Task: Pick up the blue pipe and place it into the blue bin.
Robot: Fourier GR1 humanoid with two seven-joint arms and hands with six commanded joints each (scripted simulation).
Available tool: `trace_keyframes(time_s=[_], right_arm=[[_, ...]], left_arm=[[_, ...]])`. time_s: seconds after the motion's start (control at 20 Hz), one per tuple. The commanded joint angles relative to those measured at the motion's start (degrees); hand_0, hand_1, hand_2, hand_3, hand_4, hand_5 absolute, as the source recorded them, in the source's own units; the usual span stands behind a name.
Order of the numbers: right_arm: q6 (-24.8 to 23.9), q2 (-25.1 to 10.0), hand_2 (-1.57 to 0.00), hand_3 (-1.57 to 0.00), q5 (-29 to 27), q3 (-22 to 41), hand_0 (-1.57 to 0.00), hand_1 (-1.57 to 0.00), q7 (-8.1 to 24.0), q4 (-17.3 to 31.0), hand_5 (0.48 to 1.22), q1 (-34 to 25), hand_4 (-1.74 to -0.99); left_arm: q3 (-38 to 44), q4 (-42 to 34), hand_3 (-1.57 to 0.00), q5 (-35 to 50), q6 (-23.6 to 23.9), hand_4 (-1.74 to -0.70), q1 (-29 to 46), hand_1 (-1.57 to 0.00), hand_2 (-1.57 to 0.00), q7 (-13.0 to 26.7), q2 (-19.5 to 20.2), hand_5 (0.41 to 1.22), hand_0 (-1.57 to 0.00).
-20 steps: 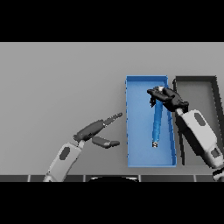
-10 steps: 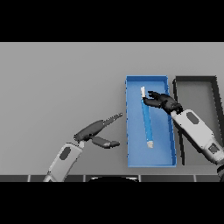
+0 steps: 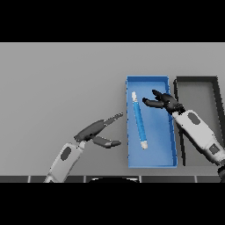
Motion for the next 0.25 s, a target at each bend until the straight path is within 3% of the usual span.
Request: trace_keyframes(time_s=[0.0, 0.2], right_arm=[[0.0, 0.0, -0.01, -0.01, -0.1, -0.1, -0.01, -0.01, -0.1, -0.3, 0.672, 0.0, -1.129], [0.9, 1.2, -0.01, -0.01, -0.1, -0.1, -0.01, -0.01, -0.8, 1.6, 0.677, -0.7, -1.129]], left_arm=[[-0.1, 0.3, 0.0, 0.2, -0.2, -0.92, -0.1, 0.0, 0.0, 0.1, -0.2, 0.464, 0.0], [0.3, 1.0, 0.0, 0.2, -0.5, -0.92, -0.3, 0.0, 0.0, -0.6, 0.3, 0.468, 0.0]])
